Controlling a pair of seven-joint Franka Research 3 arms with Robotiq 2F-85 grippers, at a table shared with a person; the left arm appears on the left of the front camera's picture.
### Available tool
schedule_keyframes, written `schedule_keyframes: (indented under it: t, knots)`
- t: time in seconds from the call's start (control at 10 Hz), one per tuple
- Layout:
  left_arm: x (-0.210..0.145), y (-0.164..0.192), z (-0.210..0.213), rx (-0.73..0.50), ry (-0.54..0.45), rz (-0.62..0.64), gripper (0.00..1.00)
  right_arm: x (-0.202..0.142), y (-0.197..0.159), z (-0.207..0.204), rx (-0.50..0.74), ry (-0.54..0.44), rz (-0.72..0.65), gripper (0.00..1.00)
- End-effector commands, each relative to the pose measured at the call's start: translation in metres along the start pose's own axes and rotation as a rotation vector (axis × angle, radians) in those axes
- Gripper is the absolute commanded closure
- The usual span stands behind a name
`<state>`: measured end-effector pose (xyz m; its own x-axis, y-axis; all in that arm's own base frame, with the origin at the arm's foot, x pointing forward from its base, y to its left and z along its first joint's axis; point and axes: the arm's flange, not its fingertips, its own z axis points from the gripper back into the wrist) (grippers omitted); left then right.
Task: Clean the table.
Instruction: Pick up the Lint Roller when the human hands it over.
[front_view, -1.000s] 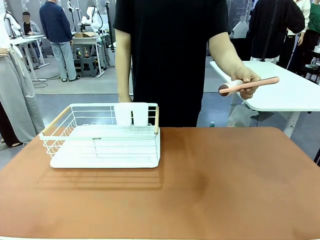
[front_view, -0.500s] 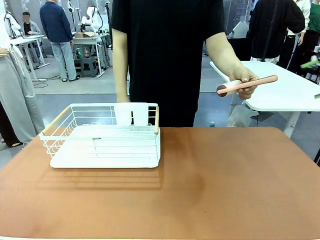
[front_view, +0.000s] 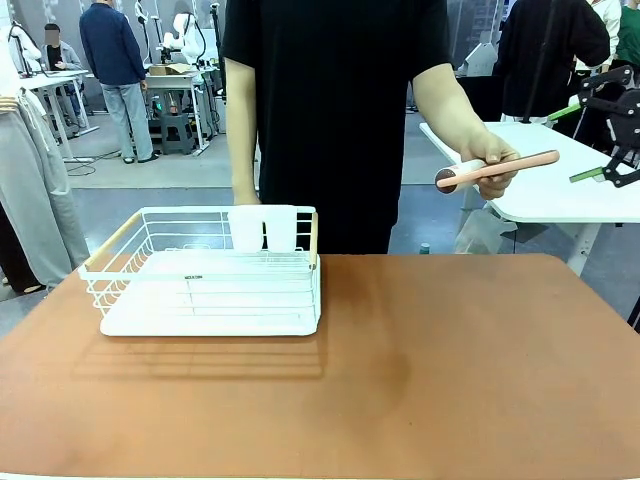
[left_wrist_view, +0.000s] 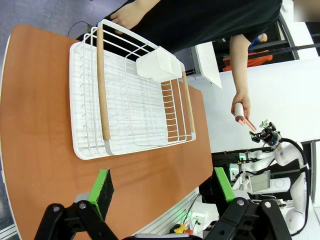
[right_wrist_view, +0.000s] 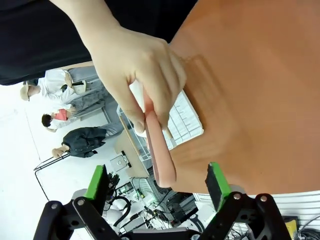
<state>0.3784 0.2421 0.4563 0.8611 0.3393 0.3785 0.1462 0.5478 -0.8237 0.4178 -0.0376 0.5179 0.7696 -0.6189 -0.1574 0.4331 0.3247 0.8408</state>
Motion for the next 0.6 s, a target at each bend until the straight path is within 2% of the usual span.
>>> schedule_keyframes:
  t: [0.0,0.5]
  knots:
    - [0.000,0.000,0.002,-0.016,-0.007,-0.003,0.00,-0.023,-0.010,-0.022,0.058,-0.096,0.062,0.00]
    - [0.000,0.000,0.002,-0.016,-0.007,-0.003,0.00,-0.034,-0.018,-0.039,0.067,-0.168,0.086,0.00]
